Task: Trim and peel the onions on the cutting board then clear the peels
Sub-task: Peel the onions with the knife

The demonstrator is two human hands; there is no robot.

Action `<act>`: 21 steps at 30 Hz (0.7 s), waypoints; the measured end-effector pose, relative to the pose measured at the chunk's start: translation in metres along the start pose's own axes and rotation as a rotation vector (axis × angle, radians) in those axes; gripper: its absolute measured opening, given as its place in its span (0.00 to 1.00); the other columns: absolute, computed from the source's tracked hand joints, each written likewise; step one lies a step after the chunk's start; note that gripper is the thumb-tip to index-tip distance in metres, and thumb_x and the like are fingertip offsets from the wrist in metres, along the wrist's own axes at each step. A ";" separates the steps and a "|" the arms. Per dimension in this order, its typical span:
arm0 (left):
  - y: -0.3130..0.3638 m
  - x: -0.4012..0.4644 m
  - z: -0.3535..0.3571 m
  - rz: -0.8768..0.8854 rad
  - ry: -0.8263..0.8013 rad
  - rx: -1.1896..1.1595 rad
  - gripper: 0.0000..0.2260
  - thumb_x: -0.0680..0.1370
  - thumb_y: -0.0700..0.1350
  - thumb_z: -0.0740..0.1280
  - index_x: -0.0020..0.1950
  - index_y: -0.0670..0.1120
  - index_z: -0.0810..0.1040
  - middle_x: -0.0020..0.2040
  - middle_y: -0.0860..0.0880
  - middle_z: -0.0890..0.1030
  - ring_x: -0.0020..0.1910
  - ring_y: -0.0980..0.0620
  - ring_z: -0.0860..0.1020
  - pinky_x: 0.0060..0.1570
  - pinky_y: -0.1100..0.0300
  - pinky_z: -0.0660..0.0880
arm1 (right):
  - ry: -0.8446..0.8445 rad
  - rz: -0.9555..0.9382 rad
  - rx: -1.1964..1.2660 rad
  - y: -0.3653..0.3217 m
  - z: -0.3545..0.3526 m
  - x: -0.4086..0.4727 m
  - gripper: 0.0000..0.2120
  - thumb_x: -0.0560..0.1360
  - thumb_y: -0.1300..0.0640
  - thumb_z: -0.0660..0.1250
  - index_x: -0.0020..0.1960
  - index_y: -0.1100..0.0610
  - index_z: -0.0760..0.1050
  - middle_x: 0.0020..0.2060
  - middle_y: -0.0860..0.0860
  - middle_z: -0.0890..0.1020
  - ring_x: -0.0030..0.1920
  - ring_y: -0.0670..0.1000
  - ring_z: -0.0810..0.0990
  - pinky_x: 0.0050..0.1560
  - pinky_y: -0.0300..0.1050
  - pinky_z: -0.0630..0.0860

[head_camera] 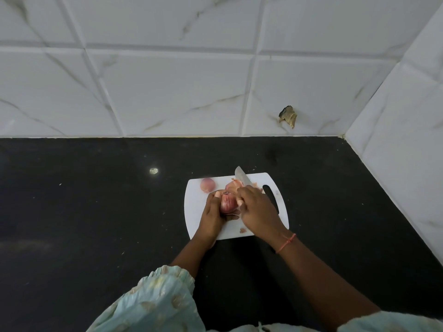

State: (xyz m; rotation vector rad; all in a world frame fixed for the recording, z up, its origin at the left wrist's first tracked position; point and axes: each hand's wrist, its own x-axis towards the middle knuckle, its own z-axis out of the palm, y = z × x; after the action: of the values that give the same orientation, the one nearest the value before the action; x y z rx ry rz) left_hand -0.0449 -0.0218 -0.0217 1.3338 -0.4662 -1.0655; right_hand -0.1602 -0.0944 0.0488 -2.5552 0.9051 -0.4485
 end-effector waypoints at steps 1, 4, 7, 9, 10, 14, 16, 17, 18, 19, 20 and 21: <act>0.002 -0.001 0.000 -0.016 0.011 -0.043 0.29 0.79 0.63 0.58 0.69 0.41 0.71 0.61 0.35 0.80 0.55 0.42 0.82 0.53 0.47 0.81 | 0.074 0.063 0.022 0.006 -0.002 0.000 0.08 0.78 0.58 0.57 0.48 0.58 0.75 0.47 0.55 0.78 0.49 0.57 0.75 0.49 0.51 0.73; 0.003 -0.002 -0.002 -0.011 -0.019 -0.102 0.27 0.76 0.56 0.66 0.70 0.43 0.69 0.61 0.37 0.80 0.49 0.45 0.83 0.50 0.53 0.81 | 0.076 0.271 -0.070 0.029 -0.011 0.001 0.10 0.78 0.53 0.59 0.41 0.56 0.69 0.42 0.51 0.74 0.46 0.54 0.74 0.44 0.50 0.73; -0.003 0.001 -0.006 0.015 -0.074 -0.157 0.28 0.74 0.48 0.74 0.70 0.44 0.67 0.59 0.37 0.80 0.48 0.47 0.83 0.50 0.54 0.80 | -0.128 0.393 -0.135 0.042 -0.011 -0.008 0.19 0.74 0.47 0.69 0.59 0.56 0.71 0.56 0.52 0.74 0.57 0.55 0.74 0.53 0.52 0.77; -0.003 0.003 -0.005 0.008 -0.070 -0.176 0.27 0.76 0.47 0.74 0.70 0.44 0.65 0.53 0.39 0.81 0.44 0.48 0.82 0.48 0.55 0.80 | -0.213 0.458 -0.103 0.046 -0.004 -0.015 0.23 0.74 0.50 0.71 0.64 0.57 0.69 0.59 0.54 0.74 0.58 0.56 0.75 0.54 0.52 0.77; -0.002 0.003 -0.004 0.005 -0.067 -0.184 0.27 0.76 0.48 0.73 0.70 0.43 0.65 0.50 0.40 0.82 0.43 0.48 0.82 0.47 0.55 0.80 | -0.213 0.468 -0.092 0.047 0.000 -0.018 0.19 0.75 0.52 0.70 0.62 0.57 0.70 0.59 0.54 0.75 0.57 0.55 0.77 0.54 0.51 0.77; 0.004 0.002 -0.001 -0.029 -0.079 -0.188 0.23 0.79 0.55 0.67 0.67 0.42 0.73 0.49 0.42 0.85 0.47 0.48 0.83 0.48 0.56 0.81 | -0.165 0.489 -0.038 0.046 0.004 -0.023 0.09 0.77 0.56 0.65 0.54 0.59 0.73 0.50 0.55 0.80 0.48 0.54 0.80 0.43 0.45 0.74; 0.006 0.002 0.000 -0.064 -0.082 -0.172 0.22 0.83 0.55 0.59 0.67 0.41 0.75 0.55 0.40 0.84 0.50 0.49 0.83 0.50 0.56 0.80 | -0.103 0.575 0.180 0.042 0.002 -0.024 0.08 0.79 0.55 0.62 0.51 0.60 0.74 0.42 0.55 0.79 0.38 0.54 0.79 0.34 0.45 0.72; 0.006 0.002 -0.001 -0.080 -0.079 -0.164 0.22 0.84 0.54 0.57 0.68 0.39 0.75 0.57 0.39 0.83 0.50 0.49 0.83 0.50 0.56 0.80 | -0.075 0.672 0.374 0.038 0.000 -0.025 0.08 0.79 0.55 0.60 0.49 0.59 0.75 0.38 0.54 0.77 0.33 0.53 0.76 0.30 0.44 0.70; 0.006 0.004 -0.002 -0.096 -0.084 -0.152 0.22 0.85 0.52 0.55 0.68 0.38 0.74 0.57 0.38 0.83 0.49 0.50 0.83 0.50 0.57 0.80 | -0.059 0.788 0.597 0.034 -0.003 -0.026 0.09 0.78 0.55 0.59 0.47 0.59 0.75 0.34 0.53 0.75 0.29 0.51 0.72 0.27 0.43 0.67; 0.006 0.004 -0.002 -0.110 -0.087 -0.143 0.21 0.85 0.51 0.55 0.69 0.38 0.74 0.56 0.39 0.83 0.49 0.50 0.83 0.49 0.58 0.80 | -0.053 0.881 0.809 0.030 -0.005 -0.028 0.10 0.78 0.54 0.59 0.47 0.58 0.76 0.32 0.52 0.72 0.26 0.49 0.69 0.25 0.42 0.64; 0.007 0.005 -0.003 -0.121 -0.087 -0.134 0.21 0.85 0.50 0.55 0.69 0.38 0.74 0.56 0.39 0.83 0.48 0.50 0.83 0.49 0.58 0.80 | -0.052 0.914 0.939 0.027 -0.007 -0.031 0.10 0.77 0.54 0.59 0.49 0.58 0.76 0.30 0.51 0.71 0.24 0.48 0.66 0.24 0.40 0.61; 0.007 0.005 -0.002 -0.134 -0.078 -0.130 0.20 0.85 0.50 0.56 0.69 0.38 0.73 0.56 0.39 0.83 0.48 0.50 0.83 0.48 0.58 0.80 | -0.056 0.890 0.978 0.024 -0.007 -0.034 0.11 0.78 0.53 0.59 0.50 0.58 0.76 0.30 0.51 0.70 0.23 0.47 0.65 0.24 0.39 0.60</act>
State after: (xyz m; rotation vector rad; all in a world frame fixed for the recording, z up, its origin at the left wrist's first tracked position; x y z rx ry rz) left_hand -0.0381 -0.0261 -0.0168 1.2247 -0.3628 -1.2411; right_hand -0.2013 -0.0913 0.0379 -1.1421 1.2613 -0.3834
